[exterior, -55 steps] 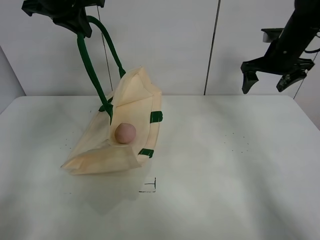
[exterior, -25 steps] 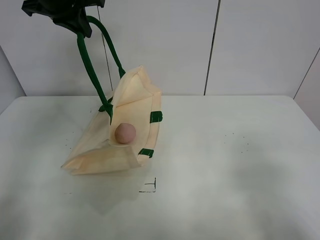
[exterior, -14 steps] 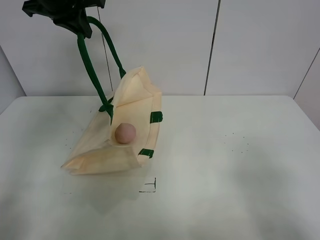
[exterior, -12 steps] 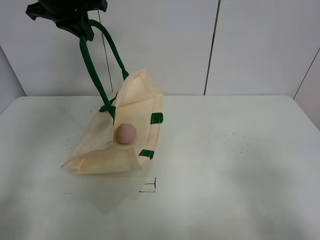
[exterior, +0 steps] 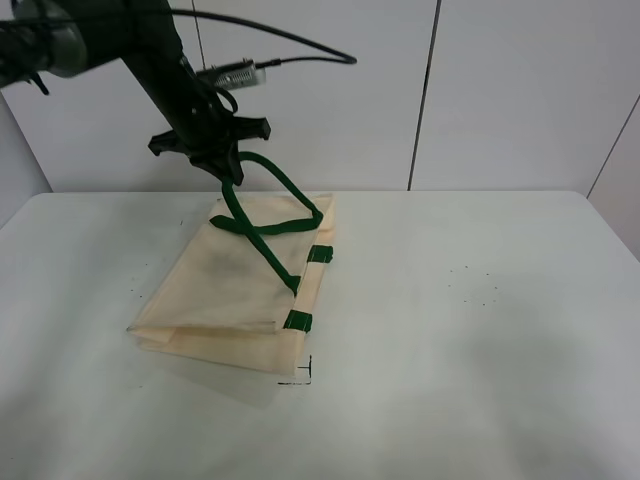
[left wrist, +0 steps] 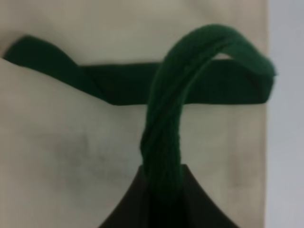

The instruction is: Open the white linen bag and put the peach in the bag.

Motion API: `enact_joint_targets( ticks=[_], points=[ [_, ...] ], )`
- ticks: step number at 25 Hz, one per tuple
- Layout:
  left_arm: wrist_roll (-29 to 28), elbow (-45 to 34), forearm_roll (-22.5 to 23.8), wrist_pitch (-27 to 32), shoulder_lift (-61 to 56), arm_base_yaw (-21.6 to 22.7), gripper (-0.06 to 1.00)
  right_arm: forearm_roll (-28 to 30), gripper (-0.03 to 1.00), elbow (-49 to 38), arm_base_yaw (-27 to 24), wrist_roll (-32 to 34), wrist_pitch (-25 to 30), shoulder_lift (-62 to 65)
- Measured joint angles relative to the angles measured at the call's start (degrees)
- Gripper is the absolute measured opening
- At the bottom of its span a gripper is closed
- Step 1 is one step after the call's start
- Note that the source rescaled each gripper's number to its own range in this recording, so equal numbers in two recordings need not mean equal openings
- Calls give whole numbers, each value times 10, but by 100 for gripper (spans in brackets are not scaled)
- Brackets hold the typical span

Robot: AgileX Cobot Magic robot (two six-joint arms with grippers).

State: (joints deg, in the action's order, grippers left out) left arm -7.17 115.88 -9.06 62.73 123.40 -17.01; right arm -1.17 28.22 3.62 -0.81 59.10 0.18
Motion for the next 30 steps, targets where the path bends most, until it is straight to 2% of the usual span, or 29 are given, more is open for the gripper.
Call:
enact_joint_targets(
  ticks=[2,7,9,12,15,17,22,30],
  points=[
    [4,-1,-1,-5,20,-2,10,0,100,0,0,0,0,0],
    [6,-1,-2,-13,30,-2,71,0,100,0,0,0,0,0],
    [7,-1,8,-16,30,-2,82,0,100,0,0,0,0,0],
    [7,-1,57,-9,30,-2,88,0,100,0,0,0,0,0],
    [-2,-1,120,5,30,-2,90,0,100,0,0,0,0,0],
    [-10,-1,144,9,30,0,90,0,100,0,0,0,0,0],
    [-5,-1,150,9,30,29,90,0,100,0,0,0,0,0],
    [6,-1,154,13,30,151,90,0,100,0,0,0,0,0]
  ],
)
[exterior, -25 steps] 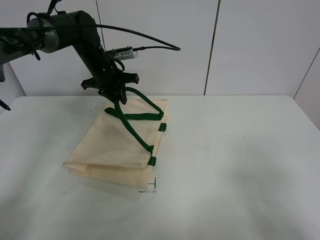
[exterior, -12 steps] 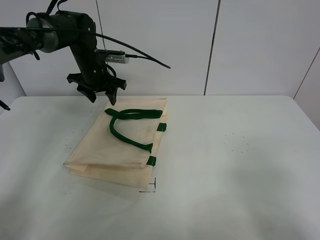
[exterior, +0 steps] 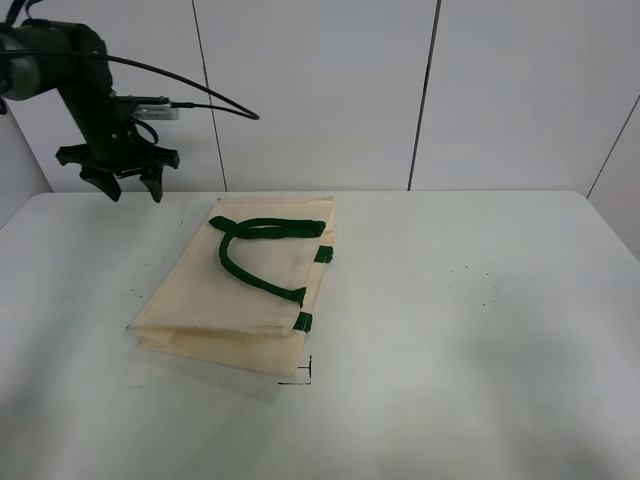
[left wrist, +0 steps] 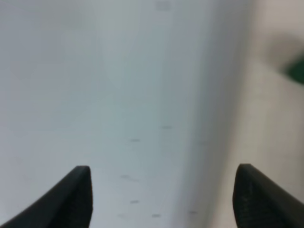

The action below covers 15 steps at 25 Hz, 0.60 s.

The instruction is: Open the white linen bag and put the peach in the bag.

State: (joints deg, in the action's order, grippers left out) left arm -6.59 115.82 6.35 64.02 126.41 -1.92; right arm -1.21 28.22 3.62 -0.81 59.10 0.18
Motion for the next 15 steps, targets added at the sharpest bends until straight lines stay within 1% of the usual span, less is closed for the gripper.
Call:
enact_joint_targets(
  ticks=[3,6,8,15],
  points=[
    [2,0,-14,9,0,32,90,0,100,0,0,0,0,0],
    [3,0,-26,17,0,36,90,0,100,0,0,0,0,0],
    [3,-13,-32,16,-11,31,90,0,100,0,0,0,0,0],
    [9,-144,-34,11,-140,10,90,0,100,0,0,0,0,0]
  ],
)
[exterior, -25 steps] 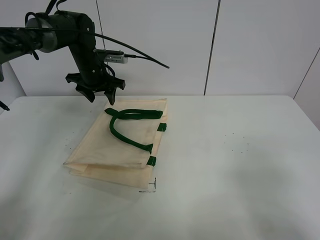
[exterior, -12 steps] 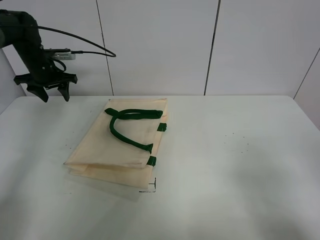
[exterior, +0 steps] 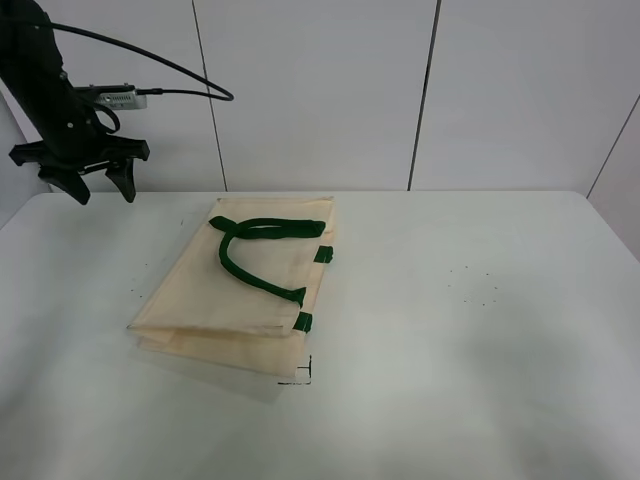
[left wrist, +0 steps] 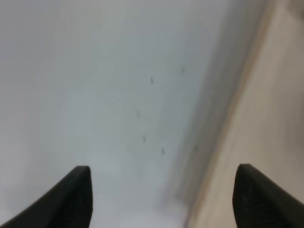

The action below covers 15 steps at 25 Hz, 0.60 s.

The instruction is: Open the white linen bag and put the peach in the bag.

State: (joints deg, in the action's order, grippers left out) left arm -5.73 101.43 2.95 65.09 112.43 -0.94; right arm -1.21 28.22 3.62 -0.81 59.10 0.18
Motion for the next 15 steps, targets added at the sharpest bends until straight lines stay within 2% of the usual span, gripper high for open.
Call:
enact_joint_targets(
  ticks=[5,15],
  points=[
    [1,-122,1,23,-119,-7,90,0,100,0,0,0,0,0],
    [-3,-383,9,24,-406,-9,90,0,100,0,0,0,0,0]
  ],
)
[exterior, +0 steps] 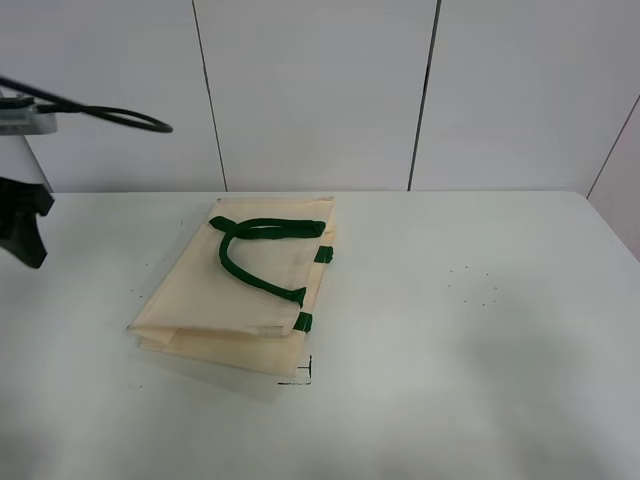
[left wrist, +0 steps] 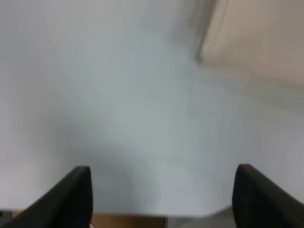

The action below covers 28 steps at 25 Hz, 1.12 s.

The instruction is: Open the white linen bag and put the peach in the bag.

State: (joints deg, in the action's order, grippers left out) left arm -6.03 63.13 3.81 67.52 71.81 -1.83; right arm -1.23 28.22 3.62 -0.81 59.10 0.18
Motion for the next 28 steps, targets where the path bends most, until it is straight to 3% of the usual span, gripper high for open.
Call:
enact_joint_targets(
  ticks=[8,12,20,28],
  points=[
    [14,-248,0,-21,-280,0,90,0,100,0,0,0,0,0],
    [28,-330,0,-46,-422,0,90,0,100,0,0,0,0,0],
    [64,-348,-23,-71,-611,0,90,0,100,0,0,0,0,0],
    [71,-348,-29,-70,-629,0,90,0,100,0,0,0,0,0]
  ],
)
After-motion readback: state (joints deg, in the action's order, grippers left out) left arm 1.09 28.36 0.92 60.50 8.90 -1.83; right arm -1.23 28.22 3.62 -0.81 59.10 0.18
